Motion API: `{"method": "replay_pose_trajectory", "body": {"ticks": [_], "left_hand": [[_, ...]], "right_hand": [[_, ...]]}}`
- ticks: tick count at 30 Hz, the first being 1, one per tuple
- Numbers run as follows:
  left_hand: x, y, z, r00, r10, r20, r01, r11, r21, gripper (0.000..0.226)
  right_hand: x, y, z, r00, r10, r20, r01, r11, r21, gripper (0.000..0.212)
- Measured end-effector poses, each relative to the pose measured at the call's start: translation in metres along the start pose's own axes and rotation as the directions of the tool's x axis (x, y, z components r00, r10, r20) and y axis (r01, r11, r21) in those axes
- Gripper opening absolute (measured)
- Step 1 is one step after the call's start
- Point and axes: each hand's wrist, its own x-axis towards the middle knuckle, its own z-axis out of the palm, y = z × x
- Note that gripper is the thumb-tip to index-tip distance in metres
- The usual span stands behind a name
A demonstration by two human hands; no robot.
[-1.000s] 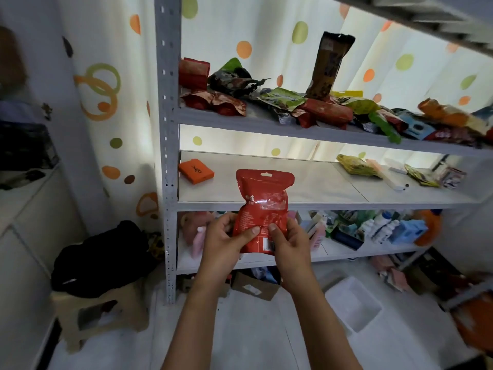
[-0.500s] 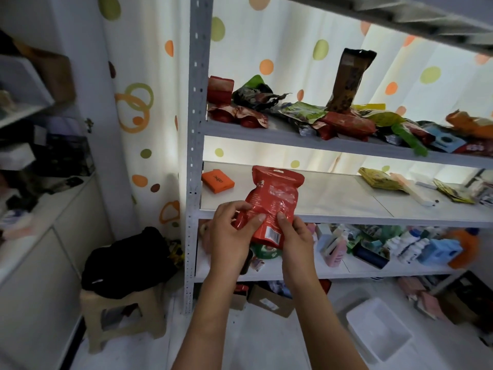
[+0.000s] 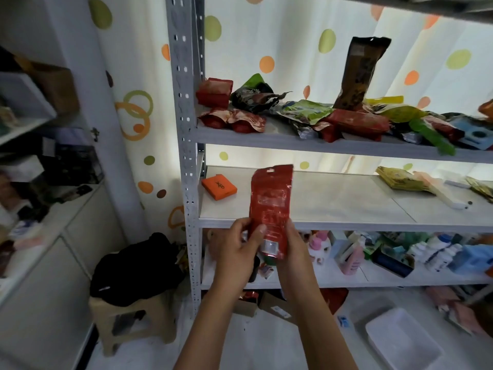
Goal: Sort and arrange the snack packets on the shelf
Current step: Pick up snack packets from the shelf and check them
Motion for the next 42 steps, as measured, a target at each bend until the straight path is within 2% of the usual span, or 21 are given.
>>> {"method": "replay_pose_trajectory", "body": {"ticks": [2,6,9,12,14,17,21,25,26,28,29,31,33,36,39,42], "left_hand": [[0.005,0.000,0.007,0.998,-0.024,0.056,0.023,1.000,0.011,0.057],[0.021,0.005,0.017,0.992,-0.080,0.099,0.075,0.996,0.050,0.054],[0.035,0.013,0.023,0.985,-0.084,0.149,0.073,0.994,0.077,0.041],[0.050,0.024,0.034,0.987,-0.115,0.110,0.107,0.992,0.074,0.052],[0.062,0.034,0.044,0.998,-0.057,0.032,0.053,0.993,0.108,0.049],[0.085,0.060,0.053,0.997,0.051,-0.061,-0.043,0.991,0.128,0.031],[0.122,0.094,0.060,0.977,0.200,-0.081,-0.179,0.961,0.212,0.032],[0.160,0.114,0.064,0.962,0.256,-0.093,-0.233,0.951,0.204,0.026],[0.169,0.119,0.067,0.953,0.285,-0.100,-0.255,0.937,0.239,0.025],[0.187,0.128,0.072,0.918,0.364,-0.158,-0.282,0.878,0.386,0.042],[0.194,0.131,0.075,0.904,0.383,-0.191,-0.273,0.860,0.432,0.051],[0.209,0.131,0.081,0.906,0.363,-0.218,-0.217,0.839,0.499,0.052],[0.221,0.125,0.089,0.930,0.313,-0.192,-0.155,0.810,0.566,0.043],[0.236,0.112,0.097,0.948,0.287,-0.138,-0.124,0.733,0.669,0.051],[0.244,0.104,0.100,0.948,0.317,-0.040,-0.166,0.595,0.787,0.056],[0.254,0.098,0.098,0.943,0.325,0.072,-0.230,0.479,0.847,0.057]], "right_hand": [[0.010,-0.002,-0.002,1.000,-0.001,0.021,0.001,1.000,-0.023,0.042],[0.028,-0.009,-0.013,0.996,-0.050,0.069,0.060,0.986,-0.154,0.035],[0.040,-0.017,-0.025,0.990,-0.127,0.064,0.135,0.979,-0.154,0.056],[0.051,-0.027,-0.028,0.969,-0.242,0.056,0.249,0.947,-0.204,0.063],[0.061,-0.034,-0.032,0.949,-0.309,0.058,0.313,0.911,-0.270,0.059],[0.084,-0.045,-0.037,0.922,-0.381,0.074,0.377,0.835,-0.401,0.048],[0.117,-0.067,-0.036,0.855,-0.502,0.134,0.512,0.771,-0.377,0.045],[0.150,-0.091,-0.033,0.760,-0.629,0.164,0.633,0.657,-0.410,0.038],[0.157,-0.096,-0.031,0.745,-0.647,0.163,0.645,0.635,-0.425,0.036],[0.171,-0.106,-0.028,0.726,-0.670,0.155,0.655,0.604,-0.455,0.034],[0.180,-0.111,-0.027,0.726,-0.669,0.158,0.651,0.596,-0.469,0.034],[0.197,-0.118,-0.025,0.748,-0.634,0.196,0.629,0.584,-0.514,0.036],[0.212,-0.123,-0.025,0.767,-0.597,0.237,0.613,0.571,-0.546,0.041],[0.227,-0.123,-0.023,0.790,-0.541,0.290,0.587,0.528,-0.613,0.046],[0.235,-0.119,-0.029,0.789,-0.503,0.352,0.591,0.468,-0.657,0.052],[0.246,-0.120,-0.038,0.785,-0.468,0.406,0.608,0.459,-0.647,0.051]]}}
